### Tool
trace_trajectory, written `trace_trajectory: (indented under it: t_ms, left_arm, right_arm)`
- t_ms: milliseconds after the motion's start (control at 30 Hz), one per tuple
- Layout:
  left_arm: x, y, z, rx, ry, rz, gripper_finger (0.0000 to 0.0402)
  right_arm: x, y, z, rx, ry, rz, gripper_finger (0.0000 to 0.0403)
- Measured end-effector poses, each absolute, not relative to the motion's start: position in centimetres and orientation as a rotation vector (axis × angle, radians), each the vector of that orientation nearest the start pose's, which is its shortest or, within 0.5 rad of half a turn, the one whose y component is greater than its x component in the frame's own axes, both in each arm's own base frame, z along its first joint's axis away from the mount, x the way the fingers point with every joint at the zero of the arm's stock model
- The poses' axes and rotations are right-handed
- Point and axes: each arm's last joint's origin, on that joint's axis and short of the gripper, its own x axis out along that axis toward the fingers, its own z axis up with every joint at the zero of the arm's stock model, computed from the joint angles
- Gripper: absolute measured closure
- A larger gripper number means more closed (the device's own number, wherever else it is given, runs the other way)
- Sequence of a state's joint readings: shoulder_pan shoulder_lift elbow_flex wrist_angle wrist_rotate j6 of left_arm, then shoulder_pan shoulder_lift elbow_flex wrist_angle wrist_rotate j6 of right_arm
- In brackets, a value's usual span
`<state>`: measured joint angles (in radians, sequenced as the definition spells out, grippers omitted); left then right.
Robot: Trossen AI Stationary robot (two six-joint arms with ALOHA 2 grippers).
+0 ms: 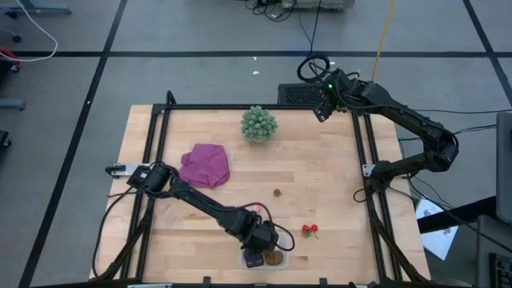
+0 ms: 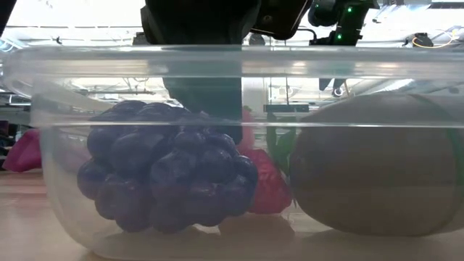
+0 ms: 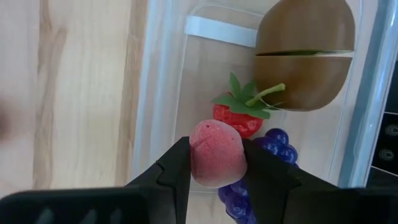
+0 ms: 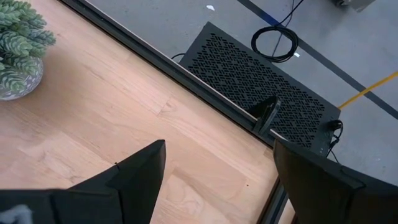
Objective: Pick and placing Produce into tupperware
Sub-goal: Put the top pink peach into the transparent container
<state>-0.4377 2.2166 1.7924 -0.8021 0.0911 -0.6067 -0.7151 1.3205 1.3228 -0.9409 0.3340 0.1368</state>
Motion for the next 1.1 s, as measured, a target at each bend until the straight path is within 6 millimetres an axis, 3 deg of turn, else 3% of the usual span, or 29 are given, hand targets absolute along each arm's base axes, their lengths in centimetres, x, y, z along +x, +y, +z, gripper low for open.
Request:
trace_trajectory:
  t_ms: [1100]
  left_arm:
    - [42.13,-19.91,18.01,-0.324,1.244,-0.119,0.0281]
  right_arm:
    - [18.59,-17.41,34.23,0.304,0.912,-1.034,0.0112]
